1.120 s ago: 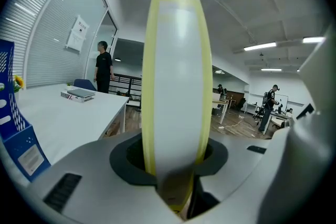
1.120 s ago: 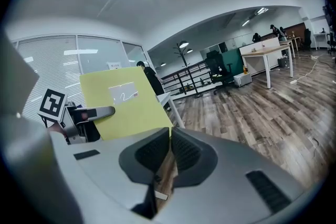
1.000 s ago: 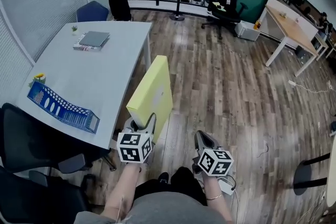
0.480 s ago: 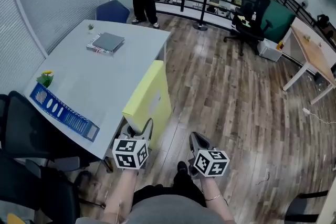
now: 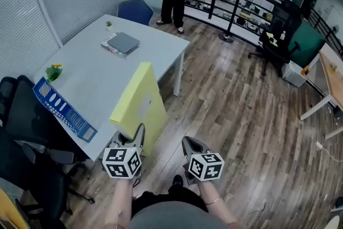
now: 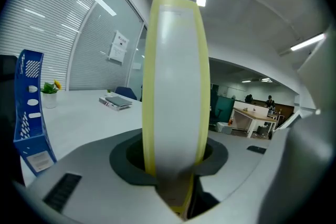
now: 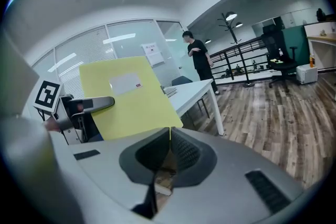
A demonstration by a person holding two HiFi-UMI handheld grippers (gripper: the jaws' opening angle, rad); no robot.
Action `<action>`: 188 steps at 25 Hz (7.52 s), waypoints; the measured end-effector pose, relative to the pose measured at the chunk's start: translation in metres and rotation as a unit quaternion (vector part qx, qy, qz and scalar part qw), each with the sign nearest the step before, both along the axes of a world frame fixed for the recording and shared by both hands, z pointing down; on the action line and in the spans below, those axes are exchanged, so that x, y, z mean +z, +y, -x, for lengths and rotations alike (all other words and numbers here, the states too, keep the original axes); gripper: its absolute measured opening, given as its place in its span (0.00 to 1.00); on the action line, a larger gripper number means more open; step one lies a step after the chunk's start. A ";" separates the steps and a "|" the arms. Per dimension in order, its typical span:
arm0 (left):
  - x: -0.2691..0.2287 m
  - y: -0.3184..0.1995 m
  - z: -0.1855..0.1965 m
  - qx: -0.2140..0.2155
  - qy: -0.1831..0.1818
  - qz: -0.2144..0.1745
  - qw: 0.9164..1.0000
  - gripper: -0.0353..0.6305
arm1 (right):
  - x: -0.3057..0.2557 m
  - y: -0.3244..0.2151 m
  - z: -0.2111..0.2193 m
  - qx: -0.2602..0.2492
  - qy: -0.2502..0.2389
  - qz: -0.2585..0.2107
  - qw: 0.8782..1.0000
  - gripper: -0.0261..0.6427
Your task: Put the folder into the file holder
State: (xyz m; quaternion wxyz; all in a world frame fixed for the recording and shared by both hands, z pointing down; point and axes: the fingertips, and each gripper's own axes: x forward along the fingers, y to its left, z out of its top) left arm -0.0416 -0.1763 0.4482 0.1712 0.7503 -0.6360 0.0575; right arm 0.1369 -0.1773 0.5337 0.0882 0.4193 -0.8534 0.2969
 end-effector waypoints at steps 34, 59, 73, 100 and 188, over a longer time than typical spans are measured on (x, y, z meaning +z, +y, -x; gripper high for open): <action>-0.101 0.205 0.159 -0.381 -0.056 -0.094 0.918 0.29 | -0.007 0.067 0.204 -0.359 -0.015 -0.003 0.933 0.05; -0.182 0.208 0.221 -0.408 -0.115 -0.185 0.886 0.28 | -0.018 0.054 0.272 -0.369 -0.023 -0.026 0.929 0.05; -0.201 0.146 0.236 -0.521 -0.148 -0.191 0.819 0.28 | -0.023 -0.029 0.310 -0.472 -0.023 -0.021 0.881 0.05; -0.198 0.080 0.299 -0.582 -0.169 -0.186 0.773 0.28 | -0.019 -0.090 0.324 -0.483 -0.031 0.003 0.875 0.05; -0.003 0.045 0.332 -0.588 -0.142 -0.019 0.796 0.34 | 0.014 -0.103 0.319 -0.474 0.015 0.028 0.880 0.05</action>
